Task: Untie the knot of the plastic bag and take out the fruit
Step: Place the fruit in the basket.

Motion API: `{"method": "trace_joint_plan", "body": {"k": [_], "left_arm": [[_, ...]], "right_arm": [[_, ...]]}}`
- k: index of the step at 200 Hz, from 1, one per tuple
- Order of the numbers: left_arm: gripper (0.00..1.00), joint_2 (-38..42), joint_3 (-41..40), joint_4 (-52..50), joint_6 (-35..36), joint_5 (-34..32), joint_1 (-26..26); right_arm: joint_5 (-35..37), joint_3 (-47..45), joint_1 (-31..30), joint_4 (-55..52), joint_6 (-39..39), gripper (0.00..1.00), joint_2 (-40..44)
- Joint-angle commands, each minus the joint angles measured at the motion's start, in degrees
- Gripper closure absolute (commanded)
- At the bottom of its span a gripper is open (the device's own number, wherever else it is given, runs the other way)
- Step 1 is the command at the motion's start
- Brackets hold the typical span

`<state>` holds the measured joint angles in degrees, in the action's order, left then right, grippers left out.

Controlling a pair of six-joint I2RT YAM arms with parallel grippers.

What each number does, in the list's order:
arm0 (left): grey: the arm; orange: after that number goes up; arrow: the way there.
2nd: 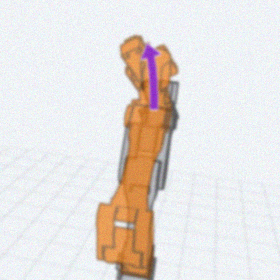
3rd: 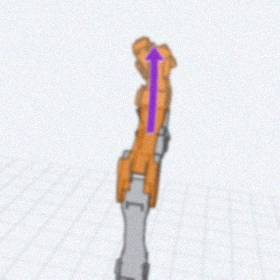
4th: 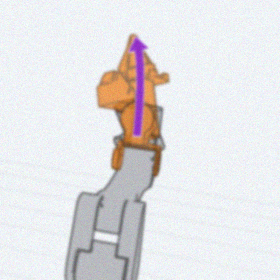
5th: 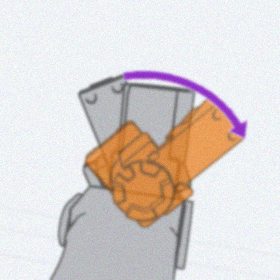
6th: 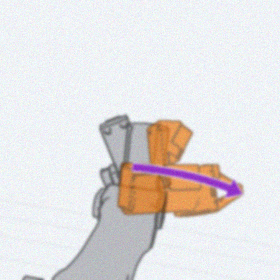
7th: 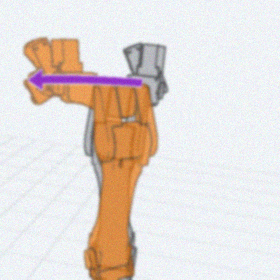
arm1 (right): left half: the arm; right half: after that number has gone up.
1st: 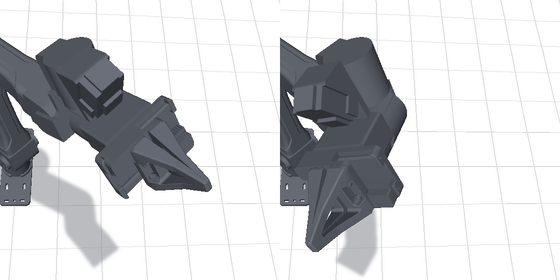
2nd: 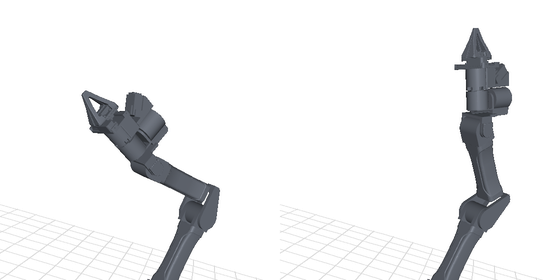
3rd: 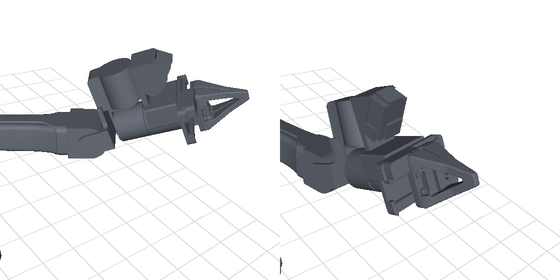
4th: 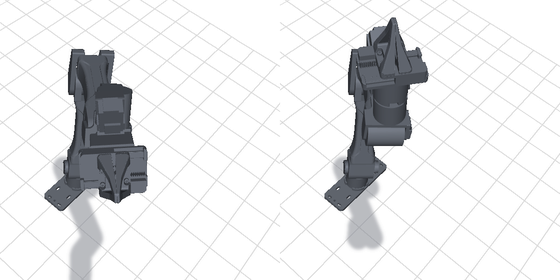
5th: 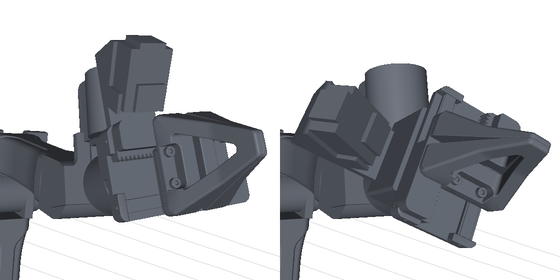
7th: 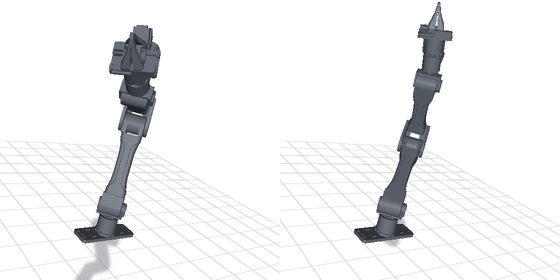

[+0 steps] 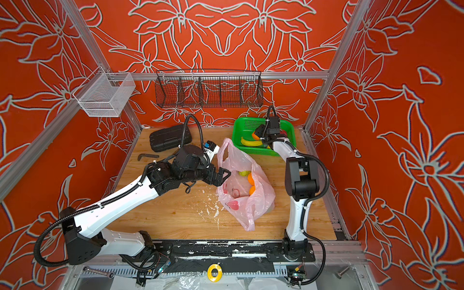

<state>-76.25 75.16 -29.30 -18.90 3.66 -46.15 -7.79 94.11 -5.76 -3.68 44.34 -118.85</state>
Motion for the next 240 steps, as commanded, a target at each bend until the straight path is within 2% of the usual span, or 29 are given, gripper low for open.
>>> {"method": "trace_joint_plan", "body": {"k": [1,74,122,173,240], "left_arm": [[0.01,1.6,1.5,-1.7,-0.1,-1.8,-0.2],[0.01,3.7,0.8,-2.6,-2.2,-3.7,-0.3],[0.01,3.8,0.9,-2.9,-3.1,-3.7,-0.3],[0.01,4.5,-0.4,-2.3,-4.5,-3.5,-0.3],[0.01,5.4,-2.8,-2.6,-5.1,-3.7,-0.3]], "right_arm": [[-1.8,7.0,0.9,-1.5,1.9,0.52,-5.2],[-6.5,34.9,1.0,-13.3,5.5,0.51,-26.4],[-8.7,44.4,1.2,-17.1,7.3,0.45,-34.5],[-9.1,43.8,2.0,-19.3,5.8,0.2,-32.7],[-9.1,31.4,3.9,-16.4,3.6,0.18,-20.0]]}}
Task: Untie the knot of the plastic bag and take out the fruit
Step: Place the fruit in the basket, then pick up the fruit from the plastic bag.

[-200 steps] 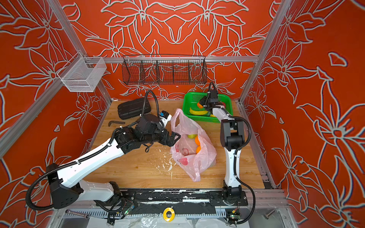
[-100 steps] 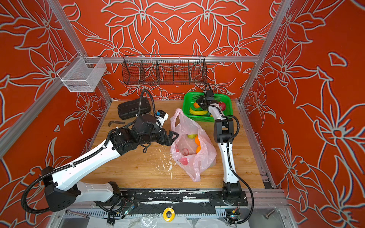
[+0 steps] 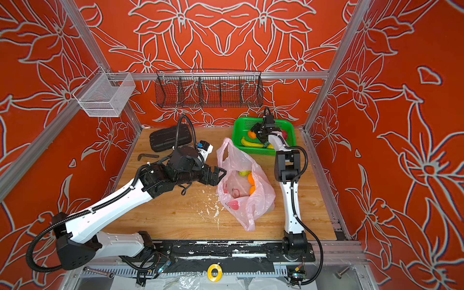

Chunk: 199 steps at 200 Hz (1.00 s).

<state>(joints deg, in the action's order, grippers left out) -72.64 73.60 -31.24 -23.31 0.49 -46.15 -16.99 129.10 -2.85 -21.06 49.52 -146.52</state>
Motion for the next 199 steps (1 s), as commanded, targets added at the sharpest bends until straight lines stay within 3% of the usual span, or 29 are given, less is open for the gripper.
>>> {"method": "trace_joint_plan", "body": {"k": [1,40,90,136,199], "left_arm": [[0.01,1.8,-1.3,-0.7,-0.6,-0.6,-0.3],[0.01,3.5,-3.6,-1.0,-1.2,-2.7,-0.2],[0.0,3.6,-6.0,0.4,-1.2,-4.6,0.7],[0.0,2.7,-7.0,1.2,-1.0,-1.8,3.3],[0.02,-1.0,-7.1,2.8,-1.1,3.0,6.6]], "right_arm": [[0.2,-3.8,1.1,1.0,-1.7,0.17,7.9],[2.6,-13.2,1.7,-0.5,-6.6,0.17,19.4],[2.5,-31.1,1.9,-1.3,-15.0,0.17,41.4],[-5.2,-43.1,1.0,-3.3,-17.0,0.19,58.6],[-3.9,-47.6,-5.2,-14.4,-24.5,0.2,72.4]]}}
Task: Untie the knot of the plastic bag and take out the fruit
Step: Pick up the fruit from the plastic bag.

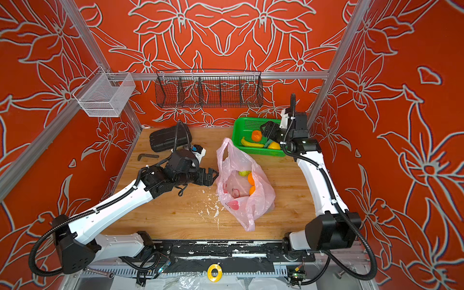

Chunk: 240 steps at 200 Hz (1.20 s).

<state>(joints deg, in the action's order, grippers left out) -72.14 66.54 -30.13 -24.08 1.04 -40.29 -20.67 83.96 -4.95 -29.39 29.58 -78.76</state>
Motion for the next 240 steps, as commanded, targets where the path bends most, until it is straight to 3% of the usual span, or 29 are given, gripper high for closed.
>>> {"method": "trace_joint_plan", "body": {"k": [1,39,80,167,223,240], "left_arm": [[0.02,-1.5,0.0,1.7,-0.3,2.5,0.8],[0.03,-5.0,2.0,2.4,-0.7,3.7,1.3],[0.03,-9.2,4.4,4.5,-0.7,7.0,3.1],[0.11,-24.7,20.2,4.6,5.0,13.2,5.3],[0.23,-33.4,26.5,-0.4,6.5,16.4,5.5],[0.43,-34.5,26.8,-1.4,6.2,17.5,5.5]], "right_arm": [[-0.2,-2.6,-3.4,-6.2,-4.7,0.2,4.8],[6.8,-8.0,-14.8,-9.7,-8.5,0.21,10.7],[12.3,-12.3,-23.1,-14.3,-7.9,0.24,12.2],[16.2,-17.4,-36.4,-10.8,-0.1,0.27,4.6],[15.5,-24.2,-38.4,-3.0,4.0,0.27,1.5],[17.7,-25.6,-38.4,-3.3,4.2,0.27,0.7]]}}
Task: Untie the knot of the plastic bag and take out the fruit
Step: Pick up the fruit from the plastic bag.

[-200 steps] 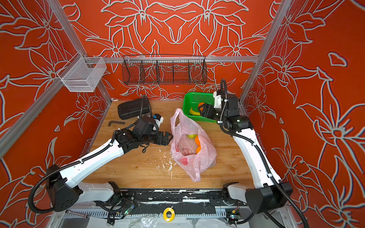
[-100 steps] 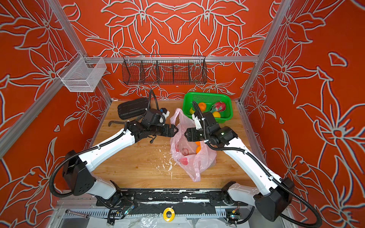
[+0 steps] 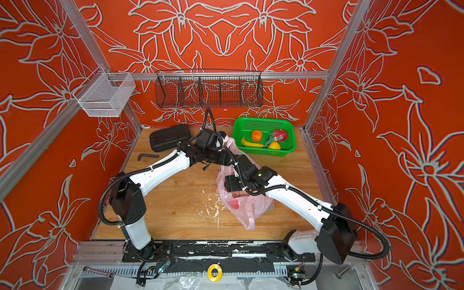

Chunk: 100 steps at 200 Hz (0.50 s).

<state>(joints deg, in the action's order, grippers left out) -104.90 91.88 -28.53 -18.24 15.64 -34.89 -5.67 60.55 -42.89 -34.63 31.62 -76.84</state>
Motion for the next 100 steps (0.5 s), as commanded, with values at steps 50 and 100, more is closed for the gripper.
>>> {"method": "trace_joint_plan", "body": {"k": [50,100], "left_arm": [[0.92,1.4,-3.1,-0.1,-2.4,4.2,0.2],[1.0,8.6,-9.2,2.3,-5.1,4.5,0.3]], "right_arm": [[7.7,-8.1,0.3,4.4,4.2,0.24,1.8],[8.7,-11.8,3.5,3.3,6.2,0.22,3.5]]}}
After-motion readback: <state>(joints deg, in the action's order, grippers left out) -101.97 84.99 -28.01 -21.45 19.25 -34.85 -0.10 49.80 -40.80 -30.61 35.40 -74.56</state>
